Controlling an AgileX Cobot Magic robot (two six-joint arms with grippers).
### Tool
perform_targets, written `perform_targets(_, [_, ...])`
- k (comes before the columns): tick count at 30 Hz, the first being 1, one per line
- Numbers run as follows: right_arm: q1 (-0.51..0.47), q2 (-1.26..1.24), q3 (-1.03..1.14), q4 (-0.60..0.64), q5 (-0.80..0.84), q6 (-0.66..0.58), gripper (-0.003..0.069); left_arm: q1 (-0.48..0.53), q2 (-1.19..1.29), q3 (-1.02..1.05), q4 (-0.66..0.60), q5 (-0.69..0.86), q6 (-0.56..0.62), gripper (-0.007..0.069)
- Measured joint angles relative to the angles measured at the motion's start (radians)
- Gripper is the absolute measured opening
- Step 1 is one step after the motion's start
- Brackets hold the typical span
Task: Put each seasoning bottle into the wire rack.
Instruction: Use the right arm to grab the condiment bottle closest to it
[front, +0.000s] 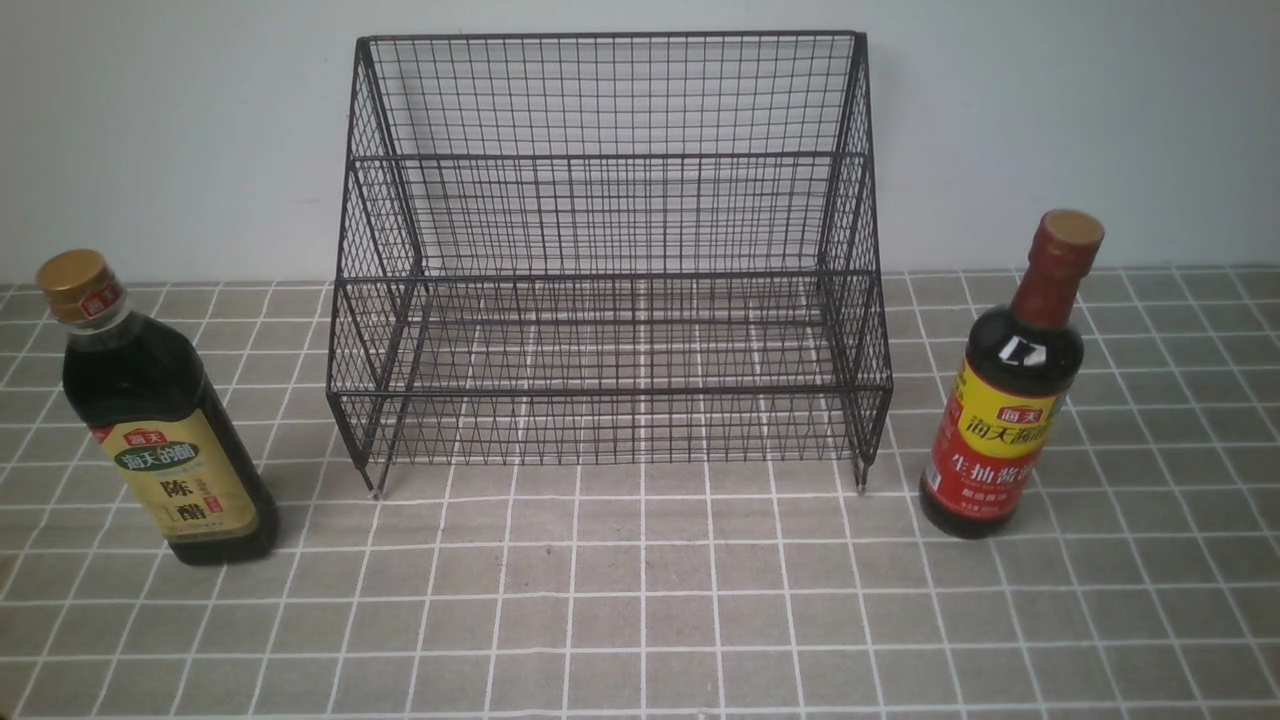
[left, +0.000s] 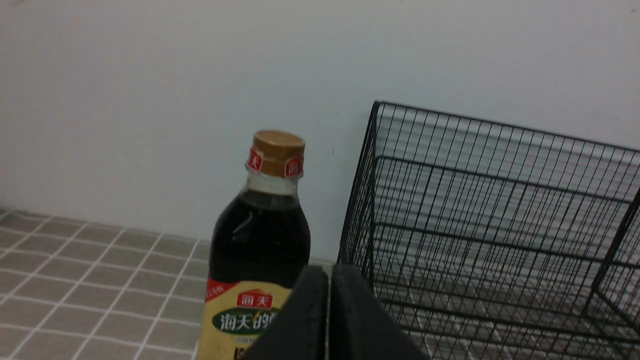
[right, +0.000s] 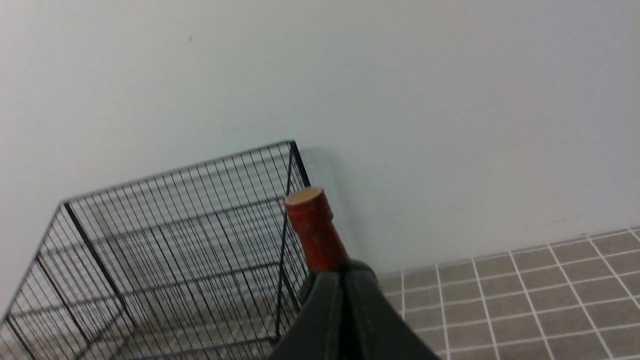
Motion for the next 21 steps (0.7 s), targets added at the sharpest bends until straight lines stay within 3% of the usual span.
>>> perform_targets(4, [0.0,0.126,-0.057,0.021,0.051,-0.091,-0.0009,0.0,0.082,-0.032,0.0,0.015,0.0,-0.0006])
perform_targets(9, [0.0,0.388,-0.171,0.16,0.075,-0.338,0.0059,0.0,0.194,-0.067,0.0,0.028,0.0,-0.0003])
perform_targets(10, [0.0,0.492,-0.232,0.261,0.08,-0.462,0.0115,0.0,0.223,-0.073,0.0,0.029,0.0,-0.0003])
perform_targets(11, [0.0,0.502,-0.239,0.272,0.08,-0.462,0.0122,0.0,0.227,-0.073,0.0,0.029,0.0,-0.0003])
perform_targets(15, [0.0,0.657,-0.34,0.446,0.088,-0.709,0.0247,0.0,0.247,-0.073,0.0,0.031,0.0,-0.0003])
perform_targets(16, [0.0,0.74,-0.387,0.539,0.087,-0.833,0.0338,0.0,0.249,-0.073,0.0,0.031,0.0,-0.0003])
perform_targets(17, [0.0,0.758,-0.395,0.561,0.086,-0.845,0.0347,0.0,0.25,-0.073,0.0,0.031,0.0,-0.0002])
perform_targets(21, [0.0,0.924,-0.461,0.793,0.082,-1.072,0.0522,0.0,0.251,-0.073,0.0,0.031,0.0,0.0008])
